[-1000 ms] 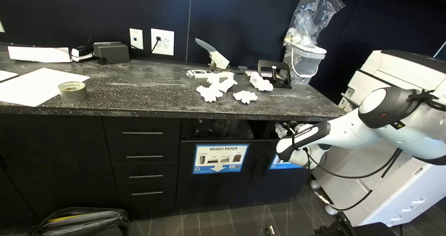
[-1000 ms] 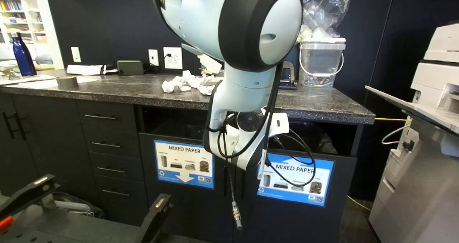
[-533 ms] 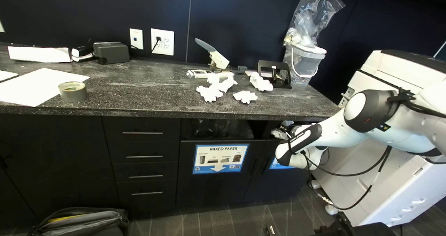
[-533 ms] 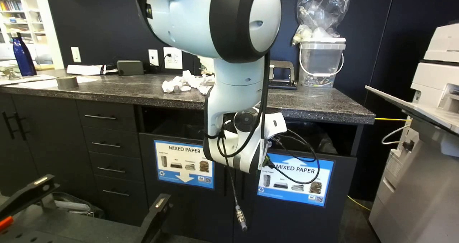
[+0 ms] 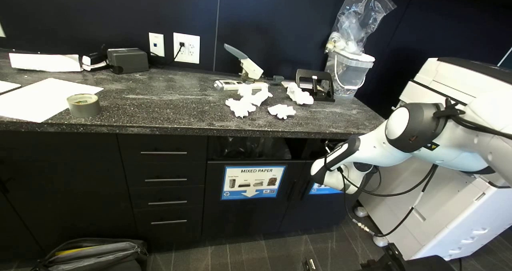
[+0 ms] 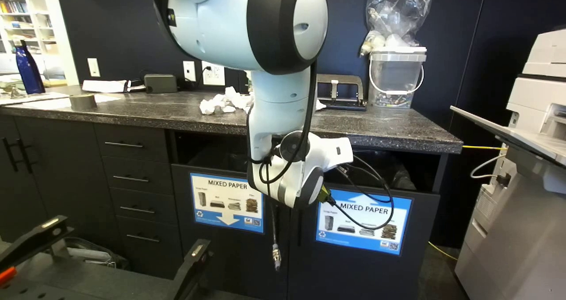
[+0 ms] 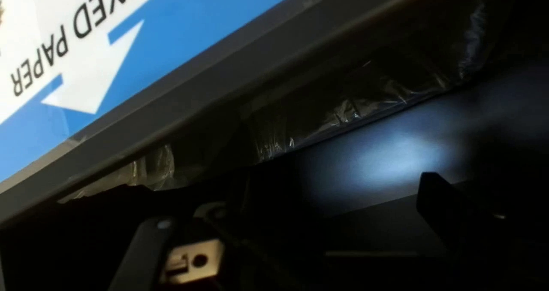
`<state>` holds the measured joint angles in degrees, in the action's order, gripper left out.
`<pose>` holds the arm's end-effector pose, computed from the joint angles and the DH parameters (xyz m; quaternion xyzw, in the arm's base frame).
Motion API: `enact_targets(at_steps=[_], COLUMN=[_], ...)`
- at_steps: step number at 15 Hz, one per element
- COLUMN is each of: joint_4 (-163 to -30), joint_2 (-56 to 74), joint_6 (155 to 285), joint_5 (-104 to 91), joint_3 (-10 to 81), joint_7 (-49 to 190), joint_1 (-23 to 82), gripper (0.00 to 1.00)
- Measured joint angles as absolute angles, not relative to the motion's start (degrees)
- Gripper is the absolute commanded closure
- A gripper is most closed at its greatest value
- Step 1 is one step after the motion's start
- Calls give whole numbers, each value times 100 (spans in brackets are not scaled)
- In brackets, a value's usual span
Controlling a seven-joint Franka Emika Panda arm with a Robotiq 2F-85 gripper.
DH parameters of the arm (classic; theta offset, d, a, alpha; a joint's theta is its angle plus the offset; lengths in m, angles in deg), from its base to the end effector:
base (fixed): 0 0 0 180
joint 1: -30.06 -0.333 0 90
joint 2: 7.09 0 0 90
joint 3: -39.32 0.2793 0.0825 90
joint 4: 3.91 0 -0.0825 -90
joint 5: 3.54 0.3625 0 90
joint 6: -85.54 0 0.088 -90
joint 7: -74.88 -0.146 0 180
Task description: Put the tissues inside the rubbish bin.
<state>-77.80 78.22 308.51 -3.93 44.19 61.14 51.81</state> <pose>0.6269 -0.2117 -0.0200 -0.8030 0.2739 -0.5293 0.0015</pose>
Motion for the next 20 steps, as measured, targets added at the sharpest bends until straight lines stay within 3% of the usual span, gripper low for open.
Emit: enact_targets(at_steps=[7, 13, 20], joint_4=[-7764, -8820, -10519], joint_2=[7730, 6806, 4780], joint_6=[30053, 29890, 27592], joint_5=[-1293, -2461, -4131], joint_3=[3919, 3644, 3917], joint_7=[6518, 6555, 6305], joint_1=[5099, 5446, 5924], gripper=[0, 0, 0])
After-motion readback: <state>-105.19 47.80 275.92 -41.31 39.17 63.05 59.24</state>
